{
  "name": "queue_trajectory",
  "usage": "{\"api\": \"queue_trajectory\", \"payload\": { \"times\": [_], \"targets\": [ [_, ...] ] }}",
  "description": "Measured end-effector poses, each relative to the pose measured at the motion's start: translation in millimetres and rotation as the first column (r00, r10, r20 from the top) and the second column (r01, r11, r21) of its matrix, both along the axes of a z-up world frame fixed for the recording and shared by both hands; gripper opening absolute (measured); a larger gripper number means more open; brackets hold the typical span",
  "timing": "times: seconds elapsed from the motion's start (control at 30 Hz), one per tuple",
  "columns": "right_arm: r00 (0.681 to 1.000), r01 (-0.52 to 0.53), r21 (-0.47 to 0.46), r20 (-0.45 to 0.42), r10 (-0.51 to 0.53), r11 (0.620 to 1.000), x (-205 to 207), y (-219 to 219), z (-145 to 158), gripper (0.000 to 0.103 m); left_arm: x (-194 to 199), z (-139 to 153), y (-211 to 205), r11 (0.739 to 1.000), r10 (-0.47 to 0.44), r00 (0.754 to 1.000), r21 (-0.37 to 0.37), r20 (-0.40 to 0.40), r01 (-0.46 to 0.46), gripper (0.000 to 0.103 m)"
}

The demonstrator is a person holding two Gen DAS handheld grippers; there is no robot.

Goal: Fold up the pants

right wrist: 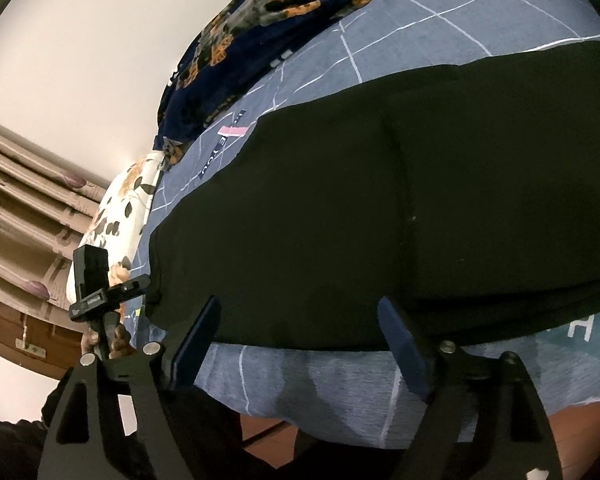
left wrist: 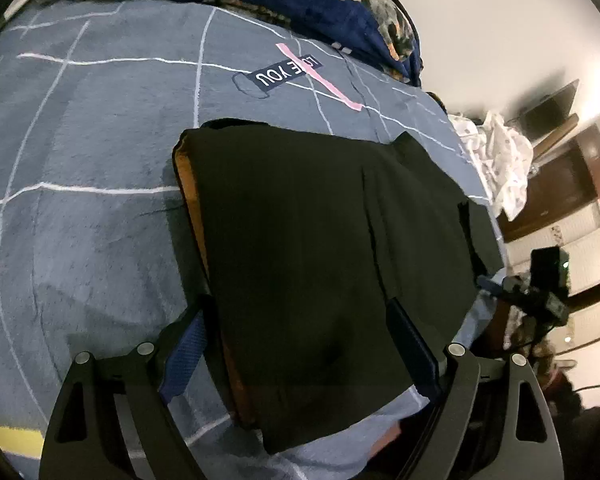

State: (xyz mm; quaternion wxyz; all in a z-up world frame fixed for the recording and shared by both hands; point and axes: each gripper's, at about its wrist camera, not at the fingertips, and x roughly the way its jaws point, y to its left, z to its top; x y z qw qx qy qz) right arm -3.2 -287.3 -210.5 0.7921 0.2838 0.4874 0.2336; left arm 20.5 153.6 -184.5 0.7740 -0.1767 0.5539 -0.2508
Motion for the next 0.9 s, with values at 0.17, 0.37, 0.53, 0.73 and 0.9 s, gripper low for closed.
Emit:
{"api": "queue_trajectory", "payload": {
  "times": [0.17,0.37,0.53,0.73,0.9],
  "targets": [
    [1.000,0.004,0.003,-0.002,-0.004,1.000,-1,0,1,0.084,2,0,1,1.000,-0.018,1.000,-0.013,0.018,0.018,0.076],
    [1.000,0.010,0.004,-0.006,-0.010,1.000,-2,2,1,0.086,0,-3,10,0.996,0.064,0.998,-0.057,0.021,-0.063,0.042],
    [1.000,0.011,0.010,-0.007,-0.011,1.000,0,3,1,0.087,0,-9,17,0.997,0.065,0.998,-0.032,0.004,-0.065,0.038],
    [1.000,0.012,0.010,-0.005,-0.012,1.000,1,4,0,0.090,8,-8,9,0.997,0.003,1.000,-0.072,-0.030,-0.005,0.058],
    [1.000,0.012,0.008,-0.002,-0.012,1.000,2,7,0,0.092,13,-6,1,0.994,0.026,0.999,-0.103,-0.030,-0.029,0.066]
  ]
}}
